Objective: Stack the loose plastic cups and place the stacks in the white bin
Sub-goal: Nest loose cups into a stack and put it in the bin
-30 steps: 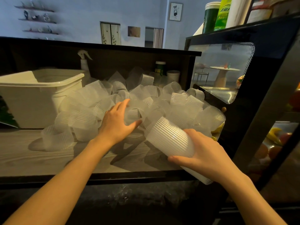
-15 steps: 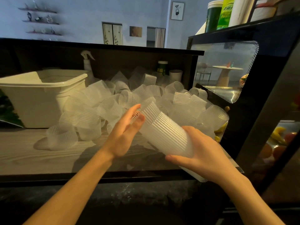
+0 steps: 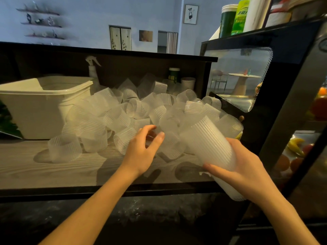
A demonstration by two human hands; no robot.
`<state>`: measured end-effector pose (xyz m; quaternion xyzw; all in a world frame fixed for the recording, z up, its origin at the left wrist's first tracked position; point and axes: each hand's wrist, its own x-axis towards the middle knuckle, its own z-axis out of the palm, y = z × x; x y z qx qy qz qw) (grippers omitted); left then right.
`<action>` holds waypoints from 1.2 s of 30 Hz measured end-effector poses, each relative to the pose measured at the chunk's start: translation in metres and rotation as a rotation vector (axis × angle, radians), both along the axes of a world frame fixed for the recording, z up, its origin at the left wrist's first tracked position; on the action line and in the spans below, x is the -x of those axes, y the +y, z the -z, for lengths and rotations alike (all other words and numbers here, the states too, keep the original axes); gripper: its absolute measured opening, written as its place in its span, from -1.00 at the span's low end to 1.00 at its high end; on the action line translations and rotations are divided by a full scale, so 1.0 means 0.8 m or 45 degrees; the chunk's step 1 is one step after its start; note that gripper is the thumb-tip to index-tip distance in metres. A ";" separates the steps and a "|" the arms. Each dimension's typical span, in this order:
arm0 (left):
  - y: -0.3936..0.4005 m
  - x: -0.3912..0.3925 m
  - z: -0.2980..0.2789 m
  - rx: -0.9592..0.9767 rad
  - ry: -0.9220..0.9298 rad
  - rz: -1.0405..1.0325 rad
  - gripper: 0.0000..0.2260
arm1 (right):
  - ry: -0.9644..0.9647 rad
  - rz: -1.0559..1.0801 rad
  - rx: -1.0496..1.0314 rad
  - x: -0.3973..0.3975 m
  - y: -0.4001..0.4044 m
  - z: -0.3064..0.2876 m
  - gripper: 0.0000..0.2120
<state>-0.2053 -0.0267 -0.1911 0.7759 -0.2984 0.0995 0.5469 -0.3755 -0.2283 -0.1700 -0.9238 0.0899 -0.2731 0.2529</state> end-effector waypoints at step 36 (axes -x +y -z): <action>-0.019 -0.017 0.006 0.062 0.741 0.209 -0.18 | 0.143 0.044 0.004 0.007 -0.007 0.016 -0.15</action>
